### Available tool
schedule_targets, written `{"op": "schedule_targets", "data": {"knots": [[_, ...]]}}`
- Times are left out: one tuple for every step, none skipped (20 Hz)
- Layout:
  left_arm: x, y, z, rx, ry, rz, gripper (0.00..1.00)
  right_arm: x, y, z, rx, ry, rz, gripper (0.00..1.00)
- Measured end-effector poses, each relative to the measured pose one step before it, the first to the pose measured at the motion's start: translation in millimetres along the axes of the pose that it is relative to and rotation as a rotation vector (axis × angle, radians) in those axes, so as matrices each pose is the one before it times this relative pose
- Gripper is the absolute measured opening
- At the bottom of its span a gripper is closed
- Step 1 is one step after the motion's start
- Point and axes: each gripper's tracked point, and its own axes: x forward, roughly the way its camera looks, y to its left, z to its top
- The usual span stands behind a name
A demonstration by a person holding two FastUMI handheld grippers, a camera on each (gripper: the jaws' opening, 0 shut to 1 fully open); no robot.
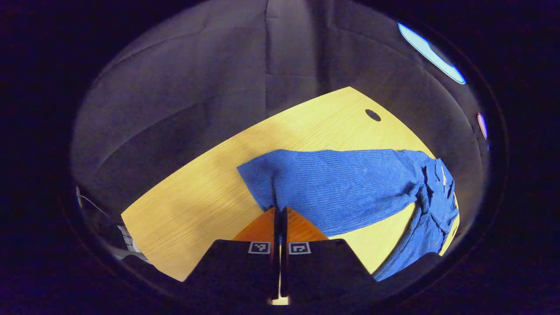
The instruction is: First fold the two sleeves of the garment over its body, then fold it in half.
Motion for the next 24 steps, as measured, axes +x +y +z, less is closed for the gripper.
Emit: {"op": "schedule_targets", "data": {"knots": [[-6.87,-0.57,8.8,-0.00653,-0.04488,0.01207,0.0,1.69,-3.3,0.5,0.00002,-0.00011,-0.00239,0.97],[-7.33,-3.4,11.64,-0.00681,-0.05436,0.00286,0.0,1.8,-6.72,-2.53,-0.00006,0.00257,-0.00558,0.97],[-7.38,-12.6,10.01,-0.00424,-0.03251,-0.02403,0.0,1.36,-5.32,-2.98,0.00462,0.00553,-0.00521,0.97],[-8.94,-17.36,3.34,0.00428,-0.00742,-0.03416,0.0,2.38,-4.29,-1.1,0.01083,0.00451,-0.00023,0.97],[-9.27,-17.63,5.43,0.01551,-0.01331,-0.02924,0.0,2.02,-4.37,-0.05,0.01139,0.00292,-0.00032,0.98],[-6.76,-20.44,4.68,0.02494,-0.01858,-0.02814,0.0,2.21,-7.08,0.91,0.01033,-0.00255,-0.00241,0.98],[-5.04,-21.32,5.49,0.03039,-0.01826,-0.02769,0.0,1.33,-6.86,0.5,0.00972,-0.00406,-0.00515,0.98],[-1.92,-24.84,4.57,0.03072,-0.01544,-0.03416,0.0,1.79,-5.88,0.9,0.01236,-0.00188,-0.00222,0.98],[-1.96,-27.87,2.94,0.02667,-0.00823,-0.03452,0.0,1.8,-6.33,-0.51,0.01178,-0.00054,0.00045,0.98],[0.07,-34.0,1.43,0.02608,-0.00742,-0.04363,0.0,2.81,-7.07,0.72,0.00767,0.00095,-0.00374,0.98],[0.51,-30.8,0.4,0.02284,-0.00297,-0.03389,0.0,2.29,-9.06,-0.82,0.00668,0.00296,-0.00617,0.98],[5.87,-37.54,-4.44,0.02687,-0.00128,-0.04338,0.0,2.06,-9.68,0.52,0.0079,0.0026,-0.00836,0.98],[7.19,-37.24,-1.48,0.02829,0.00408,-0.04691,0.0,0.67,-10.16,-0.83,0.01287,-0.00008,-0.01183,0.97],[7.07,-38.16,-1.77,0.02763,0.00402,-0.04852,0.0,1.36,-10.75,-0.16,0.01778,-0.00049,-0.01542,0.97],[6.2,-38.57,-1.86,0.03102,0.00649,-0.04353,0.0,0.99,-11.87,-1.67,0.02205,-0.00189,-0.0185,0.97],[10.81,-39.35,-1.35,0.03032,0.0057,-0.04853,0.0,1.64,-12.73,-2.59,0.02355,0.00217,-0.01787,0.98],[12.76,-36.51,-4.57,0.03334,0.01124,-0.04436,0.0,1.87,-11.16,-3.89,0.02133,0.00752,-0.01492,0.98],[14.61,-34.3,-7.45,0.0401,0.01388,-0.03708,0.0,1.46,-12.61,-2.81,0.02242,0.00592,-0.02246,0.98],[15.48,-31.99,-9.09,0.04366,0.0171,-0.02776,0.0,0.15,-12.49,0.54,0.02764,0.00212,-0.02045,0.98],[17.85,-25.69,-9.05,0.0376,0.01109,-0.02118,0.0,-0.1,-11.09,2.96,0.02585,-0.00438,-0.01752,0.98],[16.2,-24.12,-6.09,0.02707,0.00311,-0.01177,0.0,-0.76,-10.62,3.08,0.01706,-0.00913,-0.01925,0.98],[18.94,-25.84,-3.87,0.0128,0.00337,-0.01886,0.0,-0.63,-10.25,0.6,0.01089,-0.008,-0.01758,0.98],[12.74,-26.59,-6.5,-0.00321,0.00948,-0.04256,0.04,-1.39,-9.17,0.4,0.00378,-0.00415,-0.01386,0.97],[6.19,-27.16,-7.78,-0.00478,0.01433,-0.04719,0.07,-1.1,-7.09,0.7,0.00174,-0.00187,-0.01485,0.97]]}}
